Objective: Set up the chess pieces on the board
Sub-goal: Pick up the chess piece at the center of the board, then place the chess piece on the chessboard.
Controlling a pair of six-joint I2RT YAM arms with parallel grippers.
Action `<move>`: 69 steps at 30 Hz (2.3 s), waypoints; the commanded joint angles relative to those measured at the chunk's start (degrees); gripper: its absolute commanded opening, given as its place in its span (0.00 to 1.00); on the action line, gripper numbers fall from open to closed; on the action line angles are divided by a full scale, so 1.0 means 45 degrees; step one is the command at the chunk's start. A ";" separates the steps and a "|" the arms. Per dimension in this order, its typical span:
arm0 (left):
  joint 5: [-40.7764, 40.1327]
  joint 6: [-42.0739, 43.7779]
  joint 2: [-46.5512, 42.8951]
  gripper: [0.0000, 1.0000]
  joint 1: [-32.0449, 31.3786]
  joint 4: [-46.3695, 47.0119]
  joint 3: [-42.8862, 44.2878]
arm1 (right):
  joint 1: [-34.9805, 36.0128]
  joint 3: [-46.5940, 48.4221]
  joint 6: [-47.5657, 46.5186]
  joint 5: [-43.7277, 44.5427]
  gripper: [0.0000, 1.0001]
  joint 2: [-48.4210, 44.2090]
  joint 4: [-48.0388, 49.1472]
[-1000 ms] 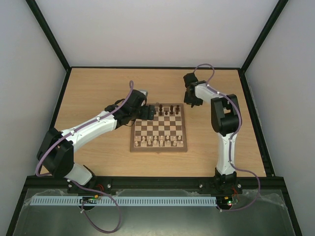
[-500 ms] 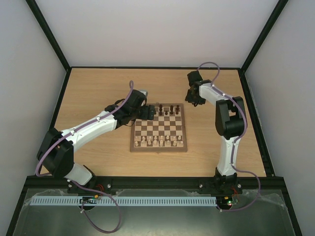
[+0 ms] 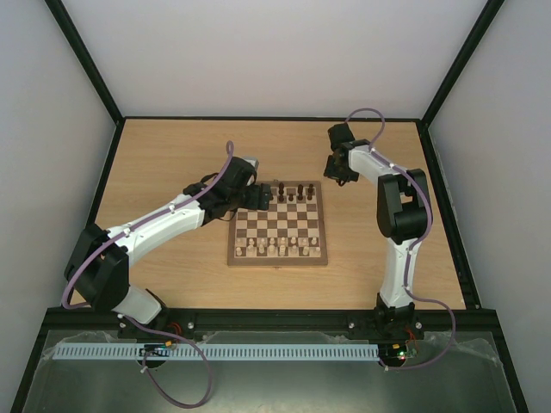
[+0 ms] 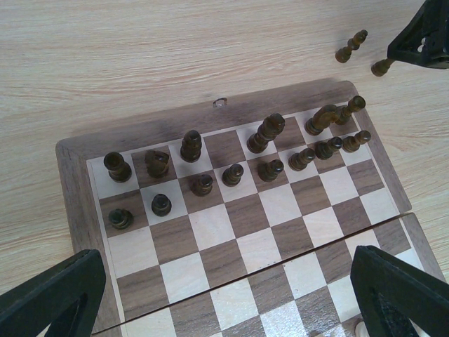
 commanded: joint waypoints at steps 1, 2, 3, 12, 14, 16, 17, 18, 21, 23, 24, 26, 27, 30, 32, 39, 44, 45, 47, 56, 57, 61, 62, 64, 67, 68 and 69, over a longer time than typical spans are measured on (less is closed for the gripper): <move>-0.0203 0.0043 -0.0033 0.99 0.0044 0.0241 -0.0211 | -0.0040 -0.0190 0.0036 -0.0001 0.11 -0.0429 -0.0284; -0.0227 0.0042 -0.0048 0.99 0.0044 0.0261 -0.0215 | -0.0040 -0.0270 0.0036 0.0071 0.11 -0.0579 -0.0267; -0.0262 0.0042 -0.0052 0.99 0.0061 0.0261 -0.0207 | -0.0040 -0.0317 0.0041 0.0131 0.11 -0.0768 -0.0289; -0.0592 -0.0156 -0.0423 0.99 0.0358 0.0493 -0.0482 | 0.0555 -0.0224 -0.0029 0.0437 0.11 -0.3172 -0.0878; -0.0736 -0.0224 -0.0608 0.99 0.0481 0.0547 -0.0575 | 0.0853 0.0077 -0.0149 0.0210 0.11 -0.3577 -0.1117; -0.0911 -0.0329 -0.0800 0.99 0.0626 0.0618 -0.0692 | 0.1268 0.0574 -0.0311 -0.0025 0.11 -0.3727 -0.1460; -0.0948 -0.0371 -0.0925 0.99 0.0715 0.0655 -0.0735 | 0.1496 0.0956 -0.0388 -0.0201 0.11 -0.3672 -0.1720; -0.1016 -0.0410 -0.1058 0.99 0.0821 0.0679 -0.0802 | 0.1722 0.1333 -0.0493 -0.0411 0.11 -0.3550 -0.1972; -0.1121 -0.0592 -0.1425 0.99 0.1179 0.0734 -0.1026 | 0.2465 0.2547 -0.0739 -0.0961 0.09 -0.3025 -0.2625; -0.1123 -0.0780 -0.1743 0.99 0.1443 0.0782 -0.1180 | 0.2932 0.3195 -0.0872 -0.1123 0.09 -0.2675 -0.2972; -0.1119 -0.0920 -0.1885 0.99 0.1593 0.0787 -0.1302 | 0.3178 0.3500 -0.0949 -0.1173 0.09 -0.2493 -0.3137; -0.1113 -0.1104 -0.2231 0.99 0.1848 0.0860 -0.1588 | 0.3614 0.4158 -0.1129 -0.1294 0.09 -0.2104 -0.3435; -0.1142 -0.1210 -0.2427 0.99 0.1918 0.0912 -0.1746 | 0.3827 0.4429 -0.1225 -0.1321 0.09 -0.1921 -0.3581; -0.1397 -0.1462 -0.3054 0.99 0.2030 0.1028 -0.2206 | 0.4434 0.5396 -0.1500 -0.1447 0.09 -0.1113 -0.4130; -0.1600 -0.1601 -0.3413 0.99 0.2083 0.1013 -0.2410 | 0.4795 0.6037 -0.1659 -0.1470 0.08 -0.0501 -0.4634; -0.1840 -0.1820 -0.4104 0.99 0.2249 0.0944 -0.2786 | 0.5771 0.7370 -0.1859 -0.0973 0.08 0.1013 -0.5748; -0.1879 -0.1803 -0.4231 0.99 0.2271 0.0890 -0.2853 | 0.5915 0.7434 -0.1676 -0.0236 0.08 0.1534 -0.5981; -0.1880 -0.1810 -0.4249 0.99 0.2271 0.0886 -0.2854 | 0.5917 0.7382 -0.1655 -0.0178 0.08 0.1581 -0.5967; -0.1874 -0.1795 -0.4276 0.99 0.2271 0.0871 -0.2854 | 0.5917 0.7259 -0.1599 -0.0103 0.08 0.1639 -0.5927; -0.1880 -0.1733 -0.4268 0.99 0.2271 0.0865 -0.2835 | 0.5924 0.6104 -0.1470 0.0424 0.08 0.1517 -0.4996; -0.1880 -0.1718 -0.4281 0.99 0.2271 0.0856 -0.2846 | 0.5918 0.6022 -0.1456 0.0424 0.08 0.1542 -0.4899; -0.1899 -0.1700 -0.4322 0.99 0.2271 0.0829 -0.2854 | 0.5926 0.5612 -0.1457 0.0254 0.09 0.1534 -0.4459; -0.1899 -0.1714 -0.4319 0.99 0.2271 0.0827 -0.2854 | 0.5929 0.5480 -0.1481 0.0181 0.09 0.1503 -0.4256; -0.1918 -0.1714 -0.4334 0.99 0.2271 0.0837 -0.2837 | 0.5919 0.5281 -0.1487 0.0054 0.09 0.1491 -0.4002; -0.1919 -0.1716 -0.4348 0.99 0.2271 0.0788 -0.2834 | 0.5901 0.5169 -0.1448 -0.0002 0.09 0.1612 -0.3878; -0.1946 -0.1706 -0.4364 0.99 0.2271 0.0791 -0.2834 | 0.5898 0.5158 -0.1448 -0.0005 0.09 0.1654 -0.3861; -0.1956 -0.1713 -0.4383 0.99 0.2271 0.0779 -0.2829 | 0.5866 0.5110 -0.1416 -0.0020 0.09 0.1669 -0.3815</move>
